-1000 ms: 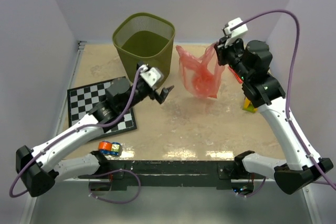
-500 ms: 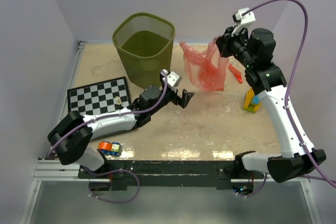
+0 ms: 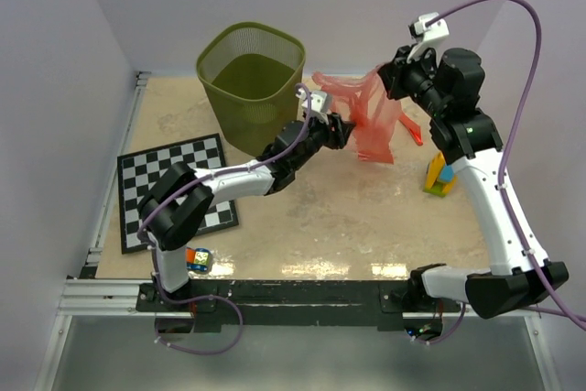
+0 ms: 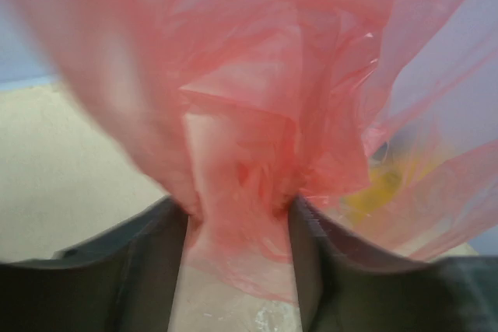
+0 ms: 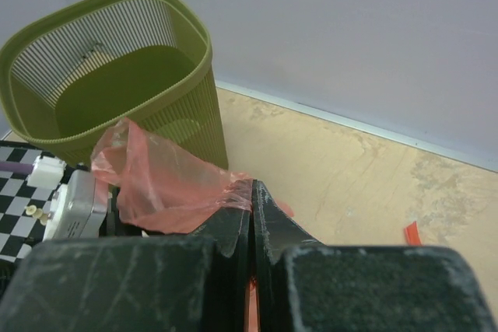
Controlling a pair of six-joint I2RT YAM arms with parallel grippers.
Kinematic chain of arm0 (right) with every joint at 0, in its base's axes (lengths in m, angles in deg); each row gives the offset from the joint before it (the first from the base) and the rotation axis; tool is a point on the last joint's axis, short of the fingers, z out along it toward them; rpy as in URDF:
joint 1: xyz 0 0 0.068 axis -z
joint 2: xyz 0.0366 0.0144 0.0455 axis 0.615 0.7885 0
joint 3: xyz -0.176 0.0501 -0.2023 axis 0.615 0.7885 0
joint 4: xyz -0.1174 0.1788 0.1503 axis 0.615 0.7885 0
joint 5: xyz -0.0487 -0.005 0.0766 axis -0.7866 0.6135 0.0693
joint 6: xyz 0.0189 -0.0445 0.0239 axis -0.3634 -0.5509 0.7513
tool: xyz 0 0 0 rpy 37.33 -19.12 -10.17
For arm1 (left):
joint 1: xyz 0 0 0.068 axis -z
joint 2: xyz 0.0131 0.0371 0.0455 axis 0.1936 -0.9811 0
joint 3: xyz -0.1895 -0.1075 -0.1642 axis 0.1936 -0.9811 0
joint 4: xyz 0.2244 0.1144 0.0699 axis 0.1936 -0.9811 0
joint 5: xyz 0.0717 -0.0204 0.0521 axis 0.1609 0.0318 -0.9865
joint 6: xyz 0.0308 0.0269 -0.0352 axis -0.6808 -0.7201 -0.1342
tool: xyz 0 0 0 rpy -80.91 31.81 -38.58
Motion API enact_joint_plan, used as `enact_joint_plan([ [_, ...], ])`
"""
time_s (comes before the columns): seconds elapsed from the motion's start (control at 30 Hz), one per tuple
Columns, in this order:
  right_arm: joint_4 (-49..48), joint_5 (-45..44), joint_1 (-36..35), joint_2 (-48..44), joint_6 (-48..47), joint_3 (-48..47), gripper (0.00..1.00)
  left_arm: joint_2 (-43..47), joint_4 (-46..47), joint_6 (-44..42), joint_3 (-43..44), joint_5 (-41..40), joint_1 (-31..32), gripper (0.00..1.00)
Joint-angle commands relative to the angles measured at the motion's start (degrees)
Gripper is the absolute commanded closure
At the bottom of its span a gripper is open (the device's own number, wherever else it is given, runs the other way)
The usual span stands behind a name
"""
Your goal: Put the trash bags into the trash bin
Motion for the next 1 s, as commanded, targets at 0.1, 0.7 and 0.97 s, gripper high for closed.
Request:
enact_joint_plan([
  [0.1, -2.56, -1.47, 1.08, -0.88, 0.65, 1.61, 1.00, 3.66, 4.64, -2.77, -2.89, 5.06, -1.23, 1.00],
  [0.7, -15.39, -33.81, 3.89, -4.39, -10.16, 14.70, 1.00, 30.64, -25.32, -10.23, -19.24, -2.05, -9.31, 1.00],
  [0.97, -14.52, -21.00, 3.89, -6.59, -10.87, 16.72, 1.00, 35.22, -25.68, -14.02, -21.18, 2.15, -9.49, 1.00],
])
